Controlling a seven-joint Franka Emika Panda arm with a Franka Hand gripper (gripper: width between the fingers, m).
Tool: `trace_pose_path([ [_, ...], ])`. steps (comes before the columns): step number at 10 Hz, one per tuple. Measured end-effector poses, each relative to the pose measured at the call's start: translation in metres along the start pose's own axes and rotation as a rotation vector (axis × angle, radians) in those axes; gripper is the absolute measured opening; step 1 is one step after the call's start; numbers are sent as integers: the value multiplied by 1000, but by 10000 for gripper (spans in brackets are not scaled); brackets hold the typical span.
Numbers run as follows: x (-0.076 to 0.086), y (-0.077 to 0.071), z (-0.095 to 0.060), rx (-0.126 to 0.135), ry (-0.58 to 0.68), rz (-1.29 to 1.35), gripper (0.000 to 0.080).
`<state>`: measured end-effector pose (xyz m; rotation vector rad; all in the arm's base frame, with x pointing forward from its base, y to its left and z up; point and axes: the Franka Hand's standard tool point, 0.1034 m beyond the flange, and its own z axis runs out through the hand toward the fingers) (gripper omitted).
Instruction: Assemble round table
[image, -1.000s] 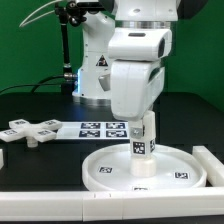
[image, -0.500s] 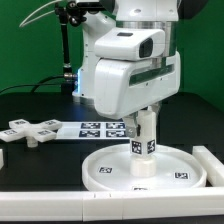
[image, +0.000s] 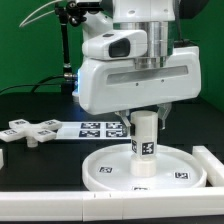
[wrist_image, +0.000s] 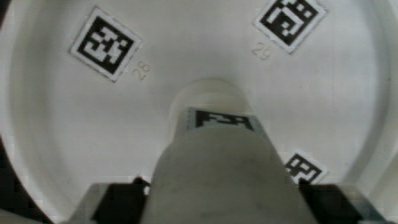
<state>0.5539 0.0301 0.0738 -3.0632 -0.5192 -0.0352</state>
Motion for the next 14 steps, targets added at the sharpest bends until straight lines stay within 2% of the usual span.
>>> trace_pose_path([
  [6, 0, 0, 0, 11, 1, 331, 415],
  [11, -2, -1, 1, 62, 0, 839, 415],
  [14, -2, -4, 2, 75, -5, 1107, 415],
])
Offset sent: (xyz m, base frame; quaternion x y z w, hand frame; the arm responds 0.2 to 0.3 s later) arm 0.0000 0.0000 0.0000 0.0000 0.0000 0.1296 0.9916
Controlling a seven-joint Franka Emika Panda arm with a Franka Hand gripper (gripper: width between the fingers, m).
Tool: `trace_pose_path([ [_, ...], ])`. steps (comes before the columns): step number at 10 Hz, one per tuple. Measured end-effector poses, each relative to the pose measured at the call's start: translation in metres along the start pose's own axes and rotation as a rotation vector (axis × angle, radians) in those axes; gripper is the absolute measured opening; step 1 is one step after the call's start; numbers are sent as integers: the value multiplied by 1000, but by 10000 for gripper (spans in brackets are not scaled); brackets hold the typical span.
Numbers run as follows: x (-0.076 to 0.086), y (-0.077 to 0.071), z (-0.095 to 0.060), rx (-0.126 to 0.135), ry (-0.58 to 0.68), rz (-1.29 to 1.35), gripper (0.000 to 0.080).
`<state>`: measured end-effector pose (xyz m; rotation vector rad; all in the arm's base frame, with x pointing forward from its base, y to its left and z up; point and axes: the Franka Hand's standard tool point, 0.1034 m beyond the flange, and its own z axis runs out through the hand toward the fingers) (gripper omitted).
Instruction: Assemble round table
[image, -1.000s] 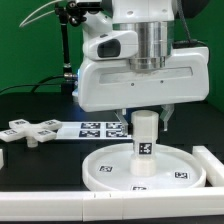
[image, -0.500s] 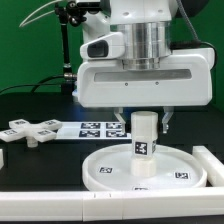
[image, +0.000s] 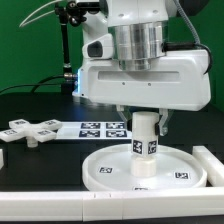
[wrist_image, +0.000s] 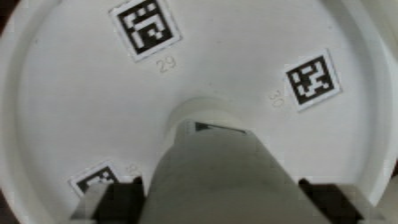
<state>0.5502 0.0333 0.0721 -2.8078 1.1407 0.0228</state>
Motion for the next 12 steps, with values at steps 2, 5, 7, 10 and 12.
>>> trace_pose_path([
  [2, -3, -2, 1, 18, -1, 203, 415],
  [5, -3, -3, 1, 52, -33, 499, 415],
  [7, -5, -5, 1, 60, -46, 600, 415],
  [10, -2, -4, 0, 63, -44, 464, 603],
  [12, -4, -6, 1, 61, -46, 337, 640],
])
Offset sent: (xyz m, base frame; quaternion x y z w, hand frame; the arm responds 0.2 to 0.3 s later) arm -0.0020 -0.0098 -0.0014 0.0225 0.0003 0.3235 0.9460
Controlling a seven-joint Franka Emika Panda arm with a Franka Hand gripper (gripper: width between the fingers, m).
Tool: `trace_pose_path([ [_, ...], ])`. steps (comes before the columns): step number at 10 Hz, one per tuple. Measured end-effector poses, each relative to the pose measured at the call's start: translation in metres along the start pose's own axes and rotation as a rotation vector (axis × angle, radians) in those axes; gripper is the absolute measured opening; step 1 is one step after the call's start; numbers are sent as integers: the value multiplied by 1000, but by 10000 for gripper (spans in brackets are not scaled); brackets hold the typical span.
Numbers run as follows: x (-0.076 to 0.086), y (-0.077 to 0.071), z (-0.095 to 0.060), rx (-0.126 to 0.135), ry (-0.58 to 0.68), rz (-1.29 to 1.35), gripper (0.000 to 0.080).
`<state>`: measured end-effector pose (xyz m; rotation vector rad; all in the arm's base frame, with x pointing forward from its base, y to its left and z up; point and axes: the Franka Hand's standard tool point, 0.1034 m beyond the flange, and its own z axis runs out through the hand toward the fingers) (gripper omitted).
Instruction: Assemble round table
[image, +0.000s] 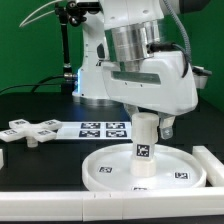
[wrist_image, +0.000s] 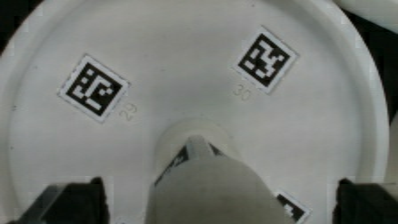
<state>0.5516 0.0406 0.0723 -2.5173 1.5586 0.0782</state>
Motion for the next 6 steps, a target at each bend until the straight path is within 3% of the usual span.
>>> trace_pose_path([
  [3, 0, 0, 0, 0, 0, -253, 647],
  [6, 4, -3, -4, -25, 1, -600, 649],
])
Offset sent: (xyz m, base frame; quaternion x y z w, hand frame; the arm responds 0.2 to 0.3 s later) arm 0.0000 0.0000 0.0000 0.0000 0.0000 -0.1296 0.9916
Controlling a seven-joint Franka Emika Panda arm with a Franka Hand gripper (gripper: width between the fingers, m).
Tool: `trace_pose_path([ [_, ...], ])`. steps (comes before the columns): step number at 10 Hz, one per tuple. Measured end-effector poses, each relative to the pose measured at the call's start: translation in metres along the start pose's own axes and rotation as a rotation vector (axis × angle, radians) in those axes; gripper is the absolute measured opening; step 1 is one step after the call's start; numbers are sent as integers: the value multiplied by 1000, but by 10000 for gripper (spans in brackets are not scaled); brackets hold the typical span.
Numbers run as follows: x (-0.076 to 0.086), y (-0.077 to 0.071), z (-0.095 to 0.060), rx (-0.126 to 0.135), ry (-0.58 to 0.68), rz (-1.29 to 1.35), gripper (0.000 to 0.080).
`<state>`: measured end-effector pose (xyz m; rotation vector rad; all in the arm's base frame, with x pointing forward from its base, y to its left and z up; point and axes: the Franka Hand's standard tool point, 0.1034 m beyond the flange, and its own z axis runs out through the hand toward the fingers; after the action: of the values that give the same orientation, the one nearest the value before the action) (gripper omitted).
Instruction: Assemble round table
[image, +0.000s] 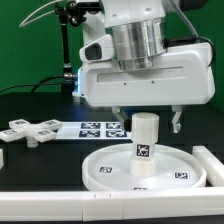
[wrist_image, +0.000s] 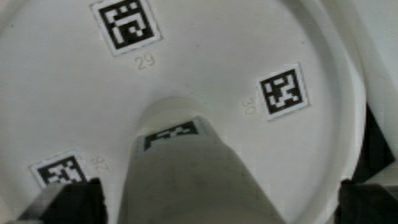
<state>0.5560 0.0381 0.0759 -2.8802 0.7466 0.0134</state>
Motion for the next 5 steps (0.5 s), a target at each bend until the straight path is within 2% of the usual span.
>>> trace_pose_path([
  [1, 1, 0, 0, -8, 3, -125, 649],
  [5, 1, 1, 0, -9, 2, -427, 649],
])
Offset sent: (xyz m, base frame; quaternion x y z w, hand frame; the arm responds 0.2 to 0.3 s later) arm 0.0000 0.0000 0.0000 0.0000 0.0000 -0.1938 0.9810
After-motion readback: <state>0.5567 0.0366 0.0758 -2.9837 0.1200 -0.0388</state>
